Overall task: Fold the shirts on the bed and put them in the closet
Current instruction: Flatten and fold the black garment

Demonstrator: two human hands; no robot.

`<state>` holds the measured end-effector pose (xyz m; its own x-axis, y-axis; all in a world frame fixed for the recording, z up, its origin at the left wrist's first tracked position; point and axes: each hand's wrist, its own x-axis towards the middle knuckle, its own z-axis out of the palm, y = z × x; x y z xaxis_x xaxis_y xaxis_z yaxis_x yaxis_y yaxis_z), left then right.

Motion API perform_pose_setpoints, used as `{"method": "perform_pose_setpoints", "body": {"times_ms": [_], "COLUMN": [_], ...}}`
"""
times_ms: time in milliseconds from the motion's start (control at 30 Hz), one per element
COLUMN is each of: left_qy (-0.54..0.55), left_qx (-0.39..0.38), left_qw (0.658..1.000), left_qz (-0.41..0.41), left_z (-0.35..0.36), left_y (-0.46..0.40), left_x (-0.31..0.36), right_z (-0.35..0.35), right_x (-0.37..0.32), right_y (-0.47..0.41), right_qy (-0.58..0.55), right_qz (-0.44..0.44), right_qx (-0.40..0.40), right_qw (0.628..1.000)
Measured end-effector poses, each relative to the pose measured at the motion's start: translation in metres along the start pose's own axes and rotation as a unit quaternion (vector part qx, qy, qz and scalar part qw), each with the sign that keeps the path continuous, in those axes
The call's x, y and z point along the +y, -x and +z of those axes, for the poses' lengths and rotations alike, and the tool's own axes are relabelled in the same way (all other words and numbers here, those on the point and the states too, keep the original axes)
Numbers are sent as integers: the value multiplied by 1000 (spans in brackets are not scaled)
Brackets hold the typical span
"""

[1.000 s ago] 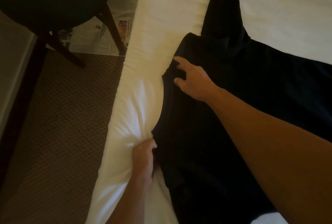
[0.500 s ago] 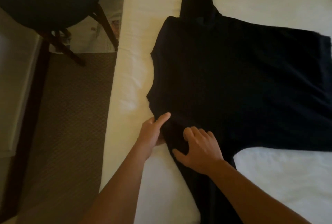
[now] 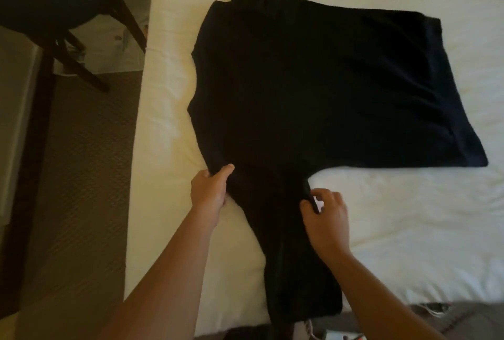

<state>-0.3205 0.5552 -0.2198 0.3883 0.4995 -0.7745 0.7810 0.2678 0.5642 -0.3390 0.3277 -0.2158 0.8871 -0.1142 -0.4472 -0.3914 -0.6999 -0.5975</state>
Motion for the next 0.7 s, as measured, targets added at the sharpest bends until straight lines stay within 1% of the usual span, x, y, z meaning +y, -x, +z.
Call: {"method": "perform_pose_setpoints", "body": {"times_ms": [33, 67, 133, 167, 233, 267, 300, 333, 367, 400, 433, 467, 533, 567, 633, 700], "left_qy": [-10, -23, -32, -38, -34, 2, 64, 152, 234, 283, 289, 257, 145, 115, 119, 153], "left_qx": [-5, -14, -45, -67, -99, -102, -102, -106, -117, -124, -141, -164, -200, -200, -176, -171], "left_qw": [1000, 1000, 997, 995, 993, 994, 991, 980, 961, 946, 940, 945, 963, 969, 975, 972], "left_qz": [-5, -15, -46, -59, -56, -50, -53, -67, -85, -101, -112, -120, -111, -94, -58, -51], "left_z": [4, 9, 16, 20, 26, 28, 28, 27, 23, 20, 18, 17, 17, 17, 14, 9], "left_y": [11, 23, 48, 55, 74, 80, 84, 88, 89, 87, 88, 92, 98, 101, 100, 103], "left_x": [-7, -16, -32, -39, -57, -64, -68, -73, -78, -85, -95, -103, -115, -116, -118, -121], "right_z": [-6, -9, -11, -10, -18, -22, -26, -32, -35, -38, -40, -41, -38, -36, -37, -36], "right_x": [16, 32, 53, 58, 64, 64, 65, 66, 67, 70, 75, 79, 86, 88, 92, 99], "right_y": [9, 18, 33, 36, 43, 44, 45, 49, 51, 53, 57, 61, 69, 72, 79, 84], "right_qy": [-19, -28, -38, -52, -103, -136, -167, -200, -227, -244, -250, -240, -205, -206, -264, -318], "right_qz": [53, 81, 87, 94, 126, 144, 153, 156, 158, 164, 172, 176, 174, 174, 187, 202], "right_qx": [-26, -65, -125, -139, -165, -181, -193, -198, -199, -203, -215, -231, -262, -267, -261, -251], "right_qw": [998, 994, 988, 984, 973, 963, 955, 947, 940, 934, 928, 926, 927, 925, 910, 892]}}
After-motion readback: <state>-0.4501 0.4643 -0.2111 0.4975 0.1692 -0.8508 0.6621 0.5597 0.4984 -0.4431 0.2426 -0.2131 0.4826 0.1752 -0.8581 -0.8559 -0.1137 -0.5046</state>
